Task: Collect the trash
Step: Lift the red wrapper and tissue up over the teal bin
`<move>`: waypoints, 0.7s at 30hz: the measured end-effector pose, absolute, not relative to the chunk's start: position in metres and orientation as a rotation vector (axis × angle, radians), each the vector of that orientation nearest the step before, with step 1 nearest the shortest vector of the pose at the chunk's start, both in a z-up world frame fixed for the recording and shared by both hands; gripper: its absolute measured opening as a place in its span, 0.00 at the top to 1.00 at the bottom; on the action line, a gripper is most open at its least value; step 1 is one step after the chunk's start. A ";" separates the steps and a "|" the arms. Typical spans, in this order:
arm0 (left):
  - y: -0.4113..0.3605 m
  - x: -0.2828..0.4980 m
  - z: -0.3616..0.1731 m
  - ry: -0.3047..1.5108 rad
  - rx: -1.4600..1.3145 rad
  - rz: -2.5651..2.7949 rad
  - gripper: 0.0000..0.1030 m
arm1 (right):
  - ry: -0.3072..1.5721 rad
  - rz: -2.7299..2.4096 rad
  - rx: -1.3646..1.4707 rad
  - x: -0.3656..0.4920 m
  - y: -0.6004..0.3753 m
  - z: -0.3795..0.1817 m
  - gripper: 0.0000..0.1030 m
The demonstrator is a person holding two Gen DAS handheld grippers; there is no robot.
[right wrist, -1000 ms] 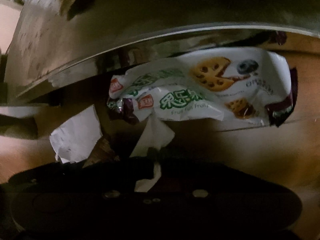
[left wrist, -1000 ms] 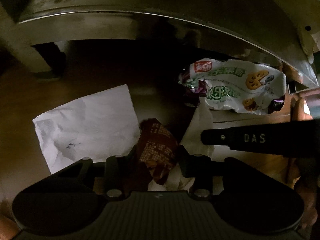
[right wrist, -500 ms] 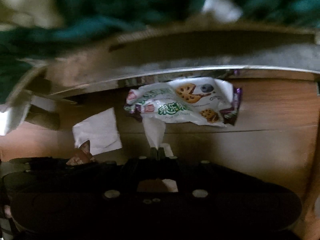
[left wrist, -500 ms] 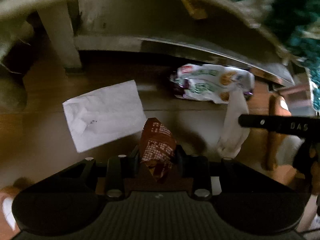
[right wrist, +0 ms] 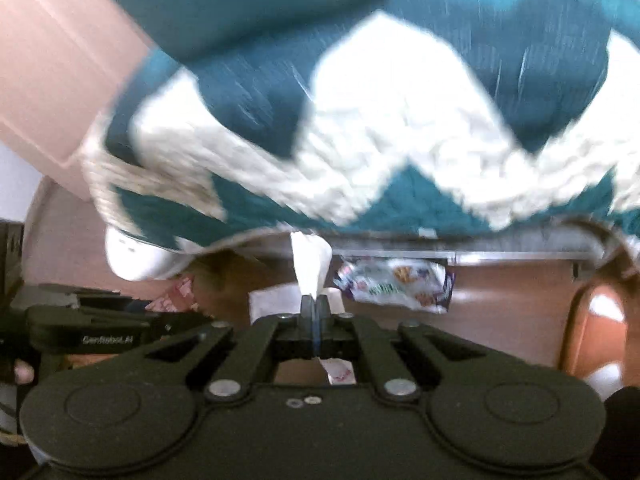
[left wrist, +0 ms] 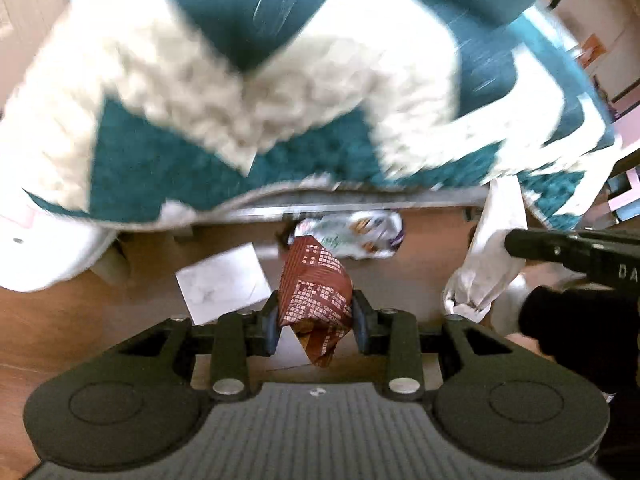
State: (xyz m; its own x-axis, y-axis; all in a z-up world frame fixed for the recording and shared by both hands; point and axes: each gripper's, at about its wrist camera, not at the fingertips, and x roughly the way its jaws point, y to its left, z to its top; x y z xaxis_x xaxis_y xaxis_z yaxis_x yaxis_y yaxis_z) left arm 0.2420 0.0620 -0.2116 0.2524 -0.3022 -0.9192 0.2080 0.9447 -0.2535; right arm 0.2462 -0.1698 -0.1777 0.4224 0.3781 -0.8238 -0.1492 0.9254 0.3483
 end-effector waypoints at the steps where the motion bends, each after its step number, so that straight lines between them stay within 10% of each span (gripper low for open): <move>1: 0.059 0.238 -0.198 1.252 -0.081 -0.345 0.67 | 1.071 0.345 0.224 0.241 -0.171 -0.164 0.99; 21: 0.009 0.187 0.066 0.836 -0.078 -0.289 0.67 | 0.606 0.421 0.020 0.179 -0.205 0.083 0.99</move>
State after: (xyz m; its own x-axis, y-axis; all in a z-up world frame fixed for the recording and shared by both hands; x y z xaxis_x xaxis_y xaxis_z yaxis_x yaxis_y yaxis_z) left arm 0.1865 0.0087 0.0664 0.6337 -0.2830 -0.7200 0.2219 0.9581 -0.1814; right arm 0.1793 -0.2046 0.0830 0.7400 0.3892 -0.5486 -0.3779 0.9153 0.1396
